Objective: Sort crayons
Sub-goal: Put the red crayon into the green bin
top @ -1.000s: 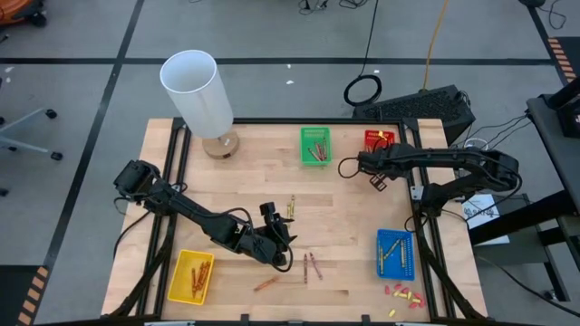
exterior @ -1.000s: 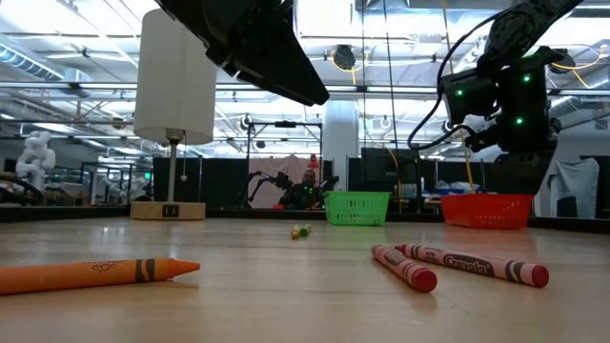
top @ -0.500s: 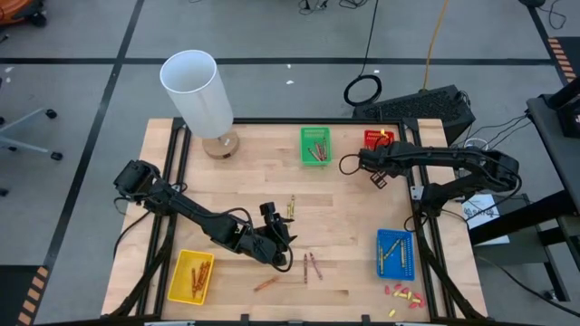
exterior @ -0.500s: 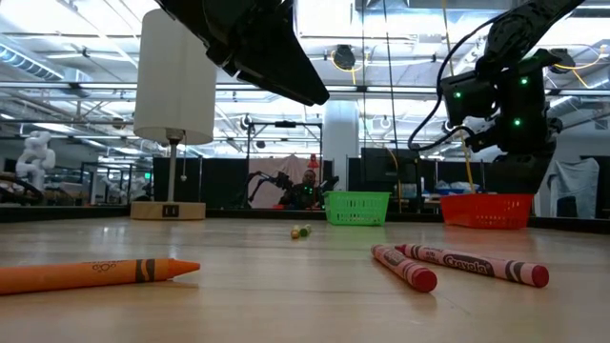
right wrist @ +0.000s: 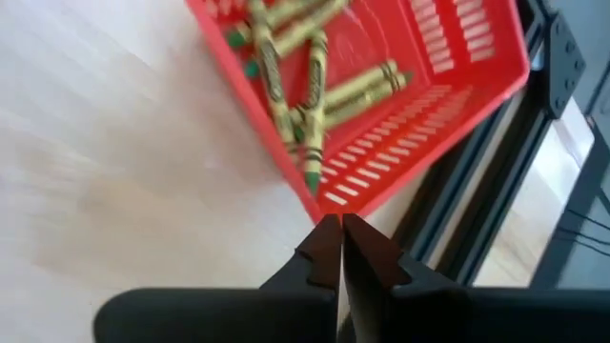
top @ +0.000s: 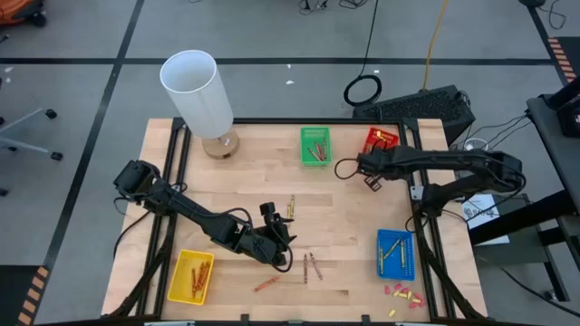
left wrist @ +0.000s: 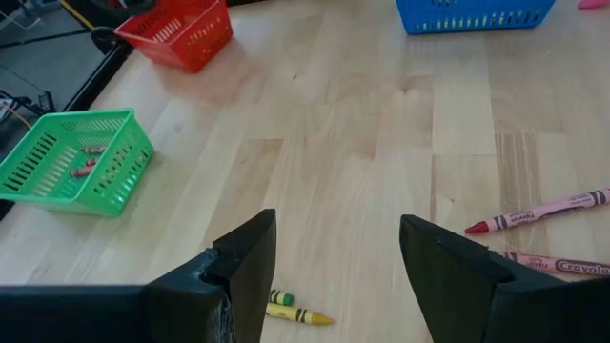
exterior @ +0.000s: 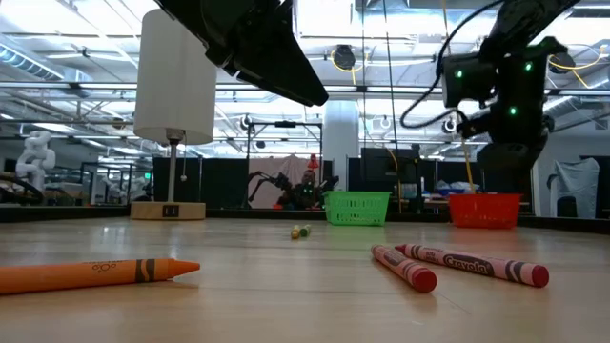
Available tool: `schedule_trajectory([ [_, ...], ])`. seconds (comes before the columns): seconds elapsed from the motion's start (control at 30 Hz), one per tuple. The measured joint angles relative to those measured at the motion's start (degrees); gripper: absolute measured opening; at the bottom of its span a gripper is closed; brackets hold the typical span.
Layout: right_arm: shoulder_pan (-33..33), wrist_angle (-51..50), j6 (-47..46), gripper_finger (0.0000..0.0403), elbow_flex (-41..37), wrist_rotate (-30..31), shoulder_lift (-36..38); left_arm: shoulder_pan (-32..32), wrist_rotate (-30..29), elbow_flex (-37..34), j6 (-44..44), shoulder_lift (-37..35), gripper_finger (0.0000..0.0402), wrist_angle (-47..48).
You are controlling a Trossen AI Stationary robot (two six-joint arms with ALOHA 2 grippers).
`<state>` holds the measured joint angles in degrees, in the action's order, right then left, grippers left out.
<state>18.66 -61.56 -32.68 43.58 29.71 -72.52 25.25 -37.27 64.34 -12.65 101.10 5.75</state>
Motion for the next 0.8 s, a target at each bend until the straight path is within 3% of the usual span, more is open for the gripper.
schedule_trajectory([
  [0.37,-17.4,5.8,-5.1,0.0,1.5,-2.1,4.8,2.0,4.5,0.0,-7.1,0.0,0.0222,9.1],
  [0.57,-30.7,21.2,-3.7,0.0,1.6,-2.8,4.1,5.3,4.5,-1.6,-14.5,0.0,0.0222,12.7],
  [0.8,-43.0,44.4,8.5,0.0,1.6,-1.4,-2.6,11.3,6.9,-5.5,-26.1,0.0,0.0222,12.6],
])
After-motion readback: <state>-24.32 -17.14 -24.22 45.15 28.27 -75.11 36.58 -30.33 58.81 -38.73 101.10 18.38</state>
